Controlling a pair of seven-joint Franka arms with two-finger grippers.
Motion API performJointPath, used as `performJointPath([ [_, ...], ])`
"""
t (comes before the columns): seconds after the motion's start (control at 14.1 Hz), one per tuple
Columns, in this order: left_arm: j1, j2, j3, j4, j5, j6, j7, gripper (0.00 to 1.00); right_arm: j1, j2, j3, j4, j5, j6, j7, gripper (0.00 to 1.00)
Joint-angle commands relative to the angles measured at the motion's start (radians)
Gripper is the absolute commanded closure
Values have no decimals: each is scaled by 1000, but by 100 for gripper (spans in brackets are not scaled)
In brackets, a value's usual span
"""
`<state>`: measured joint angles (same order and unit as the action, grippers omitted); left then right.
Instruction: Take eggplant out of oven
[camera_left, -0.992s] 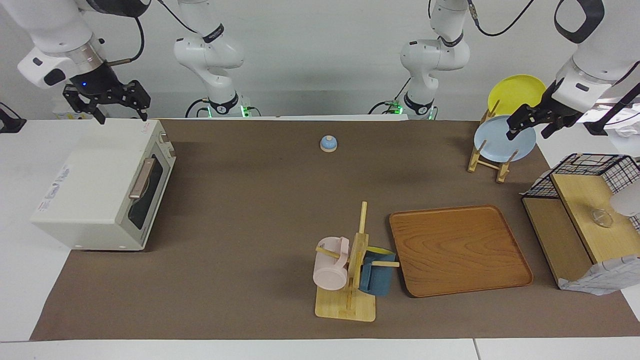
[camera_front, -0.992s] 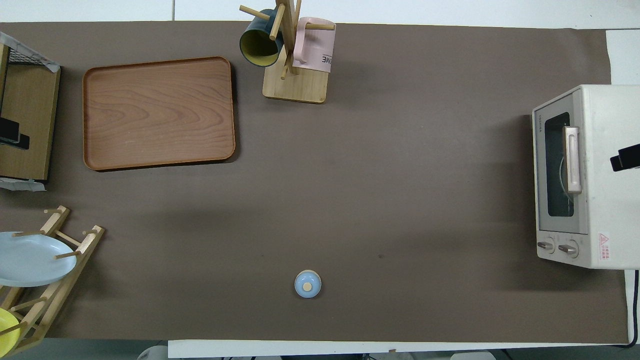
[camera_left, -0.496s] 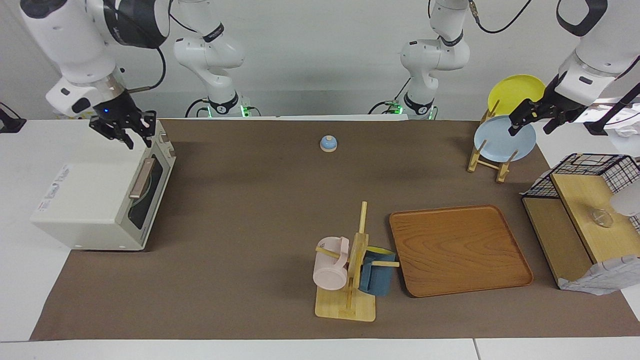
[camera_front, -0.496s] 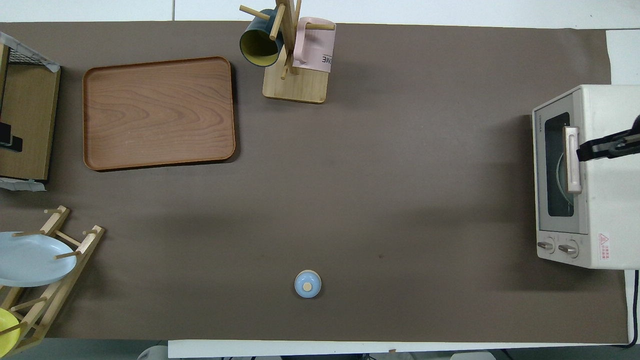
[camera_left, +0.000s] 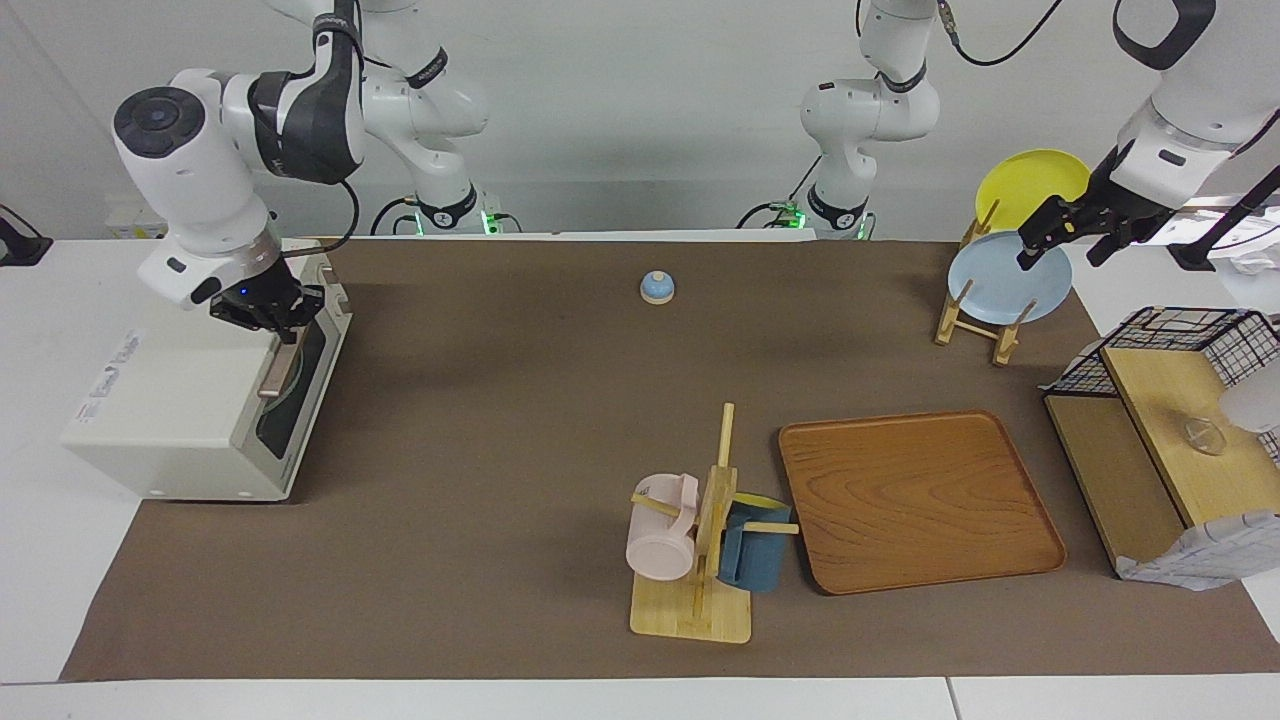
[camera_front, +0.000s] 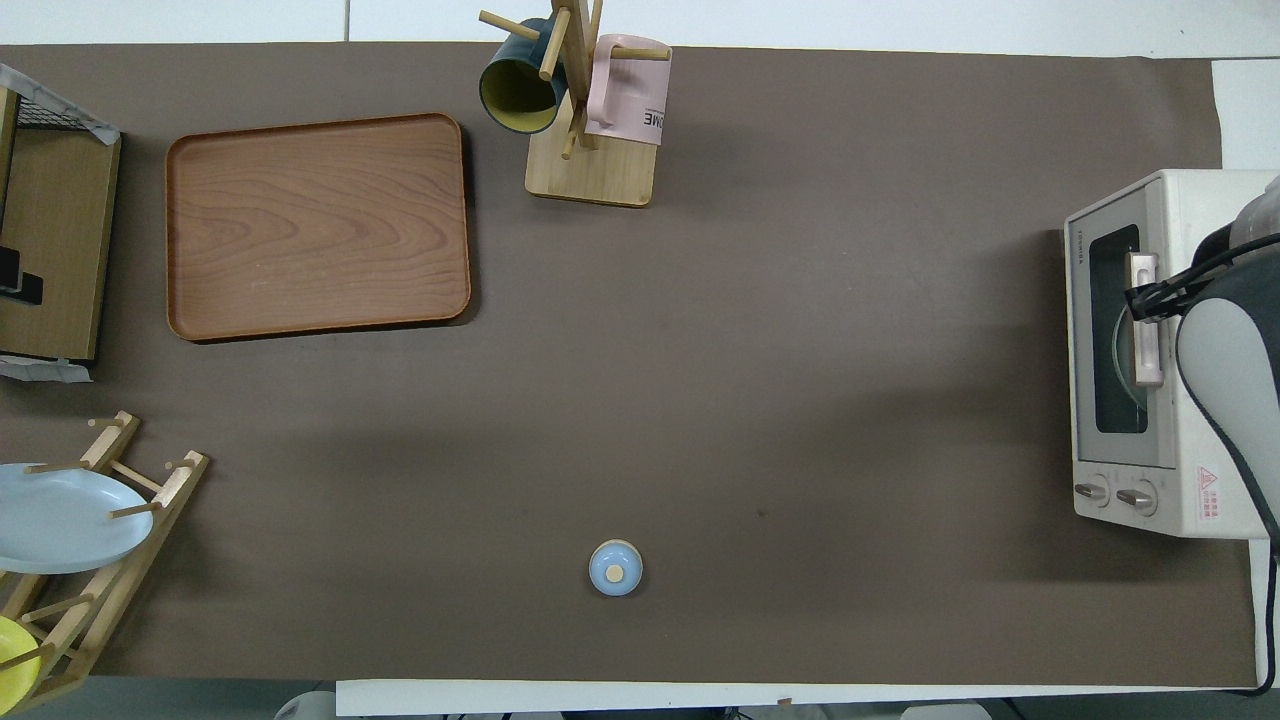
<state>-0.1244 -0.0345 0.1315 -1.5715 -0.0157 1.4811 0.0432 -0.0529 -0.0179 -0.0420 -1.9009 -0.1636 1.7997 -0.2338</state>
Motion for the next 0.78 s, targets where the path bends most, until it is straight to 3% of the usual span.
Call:
performJointPath([
  [0.0, 0, -18, 0, -8, 10, -16, 0, 0, -19, -24, 5, -61, -31, 55, -34, 100],
  [0.5, 0, -18, 0, -8, 10, -16, 0, 0, -12, -19, 7, -133, -56, 142, -93, 100],
  [0.71, 0, -16, 0, -8, 8, -16, 0, 0, 53, 24, 8, -139, -56, 190, -1, 100],
])
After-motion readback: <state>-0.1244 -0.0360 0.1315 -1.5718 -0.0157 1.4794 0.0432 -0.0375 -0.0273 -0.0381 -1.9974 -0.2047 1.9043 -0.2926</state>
